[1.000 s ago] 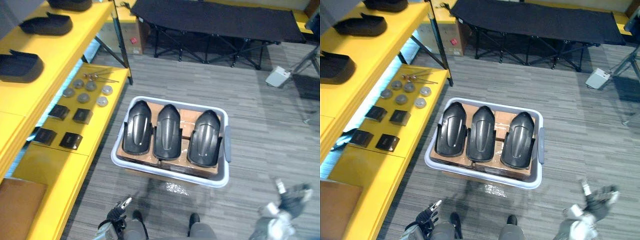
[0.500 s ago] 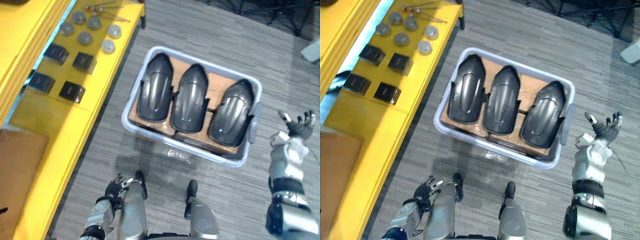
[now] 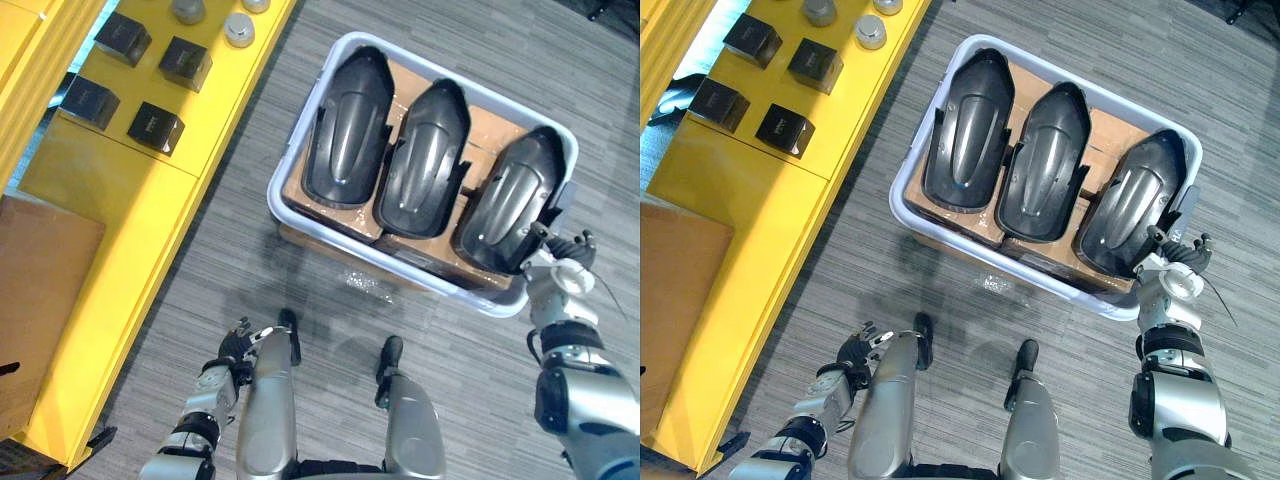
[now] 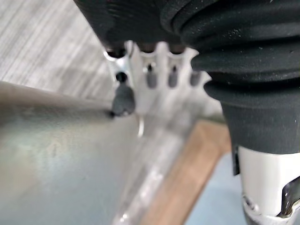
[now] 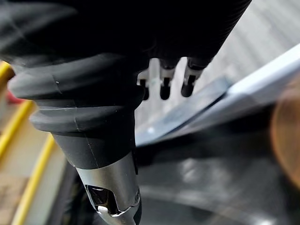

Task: Walk over and take plastic housings, then place them on the shelf

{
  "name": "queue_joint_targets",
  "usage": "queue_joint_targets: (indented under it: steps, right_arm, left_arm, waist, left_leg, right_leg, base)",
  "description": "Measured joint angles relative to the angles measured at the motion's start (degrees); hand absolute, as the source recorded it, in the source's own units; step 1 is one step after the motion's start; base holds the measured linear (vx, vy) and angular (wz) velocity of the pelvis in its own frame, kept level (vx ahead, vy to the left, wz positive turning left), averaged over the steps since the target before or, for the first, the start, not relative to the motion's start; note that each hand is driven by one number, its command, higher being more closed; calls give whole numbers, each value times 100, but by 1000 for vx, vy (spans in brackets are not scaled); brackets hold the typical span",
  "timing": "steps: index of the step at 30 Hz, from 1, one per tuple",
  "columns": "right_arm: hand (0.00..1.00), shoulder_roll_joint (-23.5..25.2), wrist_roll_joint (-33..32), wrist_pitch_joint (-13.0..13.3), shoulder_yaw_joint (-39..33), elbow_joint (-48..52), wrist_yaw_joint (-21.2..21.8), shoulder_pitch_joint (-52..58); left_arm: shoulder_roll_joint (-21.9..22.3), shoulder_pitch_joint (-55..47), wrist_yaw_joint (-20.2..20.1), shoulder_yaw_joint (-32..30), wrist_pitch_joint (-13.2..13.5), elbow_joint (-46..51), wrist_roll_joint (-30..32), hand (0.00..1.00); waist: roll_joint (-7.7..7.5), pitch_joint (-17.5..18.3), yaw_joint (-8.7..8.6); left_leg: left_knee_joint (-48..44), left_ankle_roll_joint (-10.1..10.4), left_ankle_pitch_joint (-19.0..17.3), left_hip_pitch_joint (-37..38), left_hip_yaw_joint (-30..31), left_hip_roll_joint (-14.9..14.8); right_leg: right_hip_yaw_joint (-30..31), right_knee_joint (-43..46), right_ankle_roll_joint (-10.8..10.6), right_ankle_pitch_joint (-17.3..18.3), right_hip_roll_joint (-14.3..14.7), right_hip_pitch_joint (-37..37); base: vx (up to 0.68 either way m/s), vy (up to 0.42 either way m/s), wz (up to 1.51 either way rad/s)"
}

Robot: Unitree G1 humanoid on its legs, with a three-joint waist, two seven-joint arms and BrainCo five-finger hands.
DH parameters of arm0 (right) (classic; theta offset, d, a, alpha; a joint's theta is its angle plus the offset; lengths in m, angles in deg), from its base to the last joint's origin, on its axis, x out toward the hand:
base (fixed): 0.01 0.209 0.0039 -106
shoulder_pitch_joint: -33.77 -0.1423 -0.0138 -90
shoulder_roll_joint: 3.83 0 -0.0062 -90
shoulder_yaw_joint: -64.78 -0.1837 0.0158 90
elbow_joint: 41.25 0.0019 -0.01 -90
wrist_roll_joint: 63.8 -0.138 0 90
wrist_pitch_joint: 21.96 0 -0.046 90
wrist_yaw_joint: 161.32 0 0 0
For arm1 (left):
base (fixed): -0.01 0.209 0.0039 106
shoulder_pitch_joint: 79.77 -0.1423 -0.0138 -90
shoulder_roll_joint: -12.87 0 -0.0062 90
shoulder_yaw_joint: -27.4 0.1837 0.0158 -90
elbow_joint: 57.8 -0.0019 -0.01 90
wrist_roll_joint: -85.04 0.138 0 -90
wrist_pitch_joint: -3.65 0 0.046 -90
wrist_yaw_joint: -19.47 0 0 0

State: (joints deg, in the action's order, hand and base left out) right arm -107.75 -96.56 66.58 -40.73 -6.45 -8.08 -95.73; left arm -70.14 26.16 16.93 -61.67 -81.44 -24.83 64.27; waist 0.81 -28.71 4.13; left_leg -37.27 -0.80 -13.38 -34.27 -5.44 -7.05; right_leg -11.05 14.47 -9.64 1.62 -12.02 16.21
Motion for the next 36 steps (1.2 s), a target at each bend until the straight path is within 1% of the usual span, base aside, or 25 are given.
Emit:
queue_joint_targets:
  steps: [2,5,7,8,9,12,13,15,18,19,20,21,22,24,25,26,30,33,36]
  right_arm:
    - [0,-5,24,-67,-15,4,-101,2]
    - [0,-95,36,-164,-22,4,-158,-14]
    - [0,-149,65,-233,-23,4,-185,-37]
    - [0,-216,171,-300,-27,4,-192,-41]
    - [0,-293,242,-367,-68,4,-176,-56]
    - [0,-396,423,-412,-184,2,-171,-126]
    - [0,-502,556,-445,-179,3,-169,-171]
    - [0,-575,661,-494,-176,5,-169,-196]
    - [0,-673,679,-618,-139,13,-197,-312]
    - [100,-739,732,-713,-107,16,-206,-384]
    - [100,-824,882,-846,-1,36,-205,-453]
    - [100,-877,946,-911,47,62,-199,-462]
    - [100,-955,1142,-1058,123,68,-196,-502]
    - [100,-1116,1378,-1231,226,69,-175,-595]
    - [100,-1169,1432,-1277,239,69,-137,-611]
    - [100,-1266,1589,-1360,312,69,-28,-616]
    - [100,-1439,1863,-1472,600,61,229,-698]
    - [100,-1499,2021,-1476,722,60,335,-760]
    - [100,-1499,2191,-1470,794,60,471,-794]
  left_arm:
    - [34,0,1,-32,1,-14,-144,0]
    - [44,0,-2,-32,10,-15,-192,0]
    - [64,11,-8,-29,14,-14,-279,0]
    - [85,10,-24,-28,31,-18,-381,0]
    - [122,9,-40,-29,60,-14,-452,0]
    - [221,6,-55,-43,132,4,-690,0]
    - [323,-29,-62,-85,183,9,-868,0]
    - [359,-41,-97,-83,210,12,-1008,0]
    - [403,-108,-102,-127,229,99,-1093,0]
    - [456,-170,-109,-207,224,203,-1095,0]
    - [496,-226,-129,-300,249,268,-1162,0]
    - [515,-227,-149,-320,249,278,-1225,0]
    - [539,-248,-197,-320,249,301,-1264,0]
    - [560,-314,-291,-369,250,378,-1270,0]
    - [563,-327,-293,-385,250,398,-1270,0]
    - [587,-356,-319,-435,258,410,-1271,0]
    - [605,-441,-500,-467,332,417,-1295,0]
    - [605,-475,-534,-467,439,430,-1302,0]
    - [602,-488,-528,-460,457,424,-1303,0]
  waist:
    - [26,-12,-6]
    - [33,-13,-2]
    - [65,-30,-4]
    - [75,-34,-8]
    - [138,-45,-14]
    - [253,-89,8]
    - [361,-92,20]
    - [396,-71,17]
    - [407,-73,22]
    - [409,-72,23]
    - [432,-82,23]
    - [456,-94,30]
    - [488,-91,41]
    - [521,-76,39]
    - [522,-76,37]
    - [522,-76,22]
    - [545,-62,-9]
    - [554,-56,-12]
    - [562,-51,-18]
  left_leg:
    - [43,11,27,-1,-9,4]
    - [96,20,62,-12,-11,30]
    - [109,27,69,-22,-8,40]
    - [134,17,100,-42,-20,63]
    - [148,11,129,-91,-14,81]
    - [144,8,148,-114,-21,89]
    - [163,4,157,-130,-37,104]
    - [159,3,176,-175,-33,159]
    - [146,23,235,-296,1,188]
    - [132,24,259,-338,11,210]
    - [75,24,262,-394,19,215]
    - [57,24,262,-409,24,223]
    - [51,27,275,-435,27,242]
    - [53,41,311,-504,33,245]
    - [55,47,320,-508,34,247]
    - [50,56,340,-509,44,250]
    - [65,137,411,-512,169,258]
    - [74,177,472,-572,188,226]
    - [86,211,501,-571,195,172]
  right_leg:
    - [0,2,0,-1,-5,29]
    - [-11,44,-1,0,-11,88]
    - [-20,101,-39,28,-29,124]
    - [-20,176,-97,74,-84,188]
    - [-38,218,-100,81,-103,245]
    - [-53,324,-96,84,-132,330]
    - [-154,501,-75,142,-198,433]
    - [-171,690,-129,267,-288,543]
    - [-179,1042,-86,411,-359,789]
    - [-187,1197,-72,486,-407,880]
    - [-188,1375,-69,566,-445,979]
    - [-194,1459,-51,605,-471,1011]
    - [-200,1594,-41,649,-517,1089]
    - [-201,1712,-19,687,-541,1214]
    - [-201,1750,-8,700,-548,1239]
    - [-208,1840,4,743,-568,1266]
    - [-305,2067,94,867,-599,1312]
    - [-308,2193,145,932,-594,1437]
    - [-309,2236,171,947,-575,1472]
  base:
    - [2,-16,0]
    - [13,-36,1]
    - [3,-13,2]
    - [1,-29,9]
    - [-3,-25,8]
    - [0,-7,2]
    - [-35,-15,-1]
    - [-36,-23,8]
    - [-43,-43,12]
    - [-43,-56,11]
    - [-44,-55,12]
    - [-59,-58,11]
    - [-67,-61,8]
    - [-56,-57,3]
    - [-40,-51,2]
    - [-51,-68,6]
    - [-57,-91,11]
    - [-56,-86,2]
    - [-32,-63,-4]
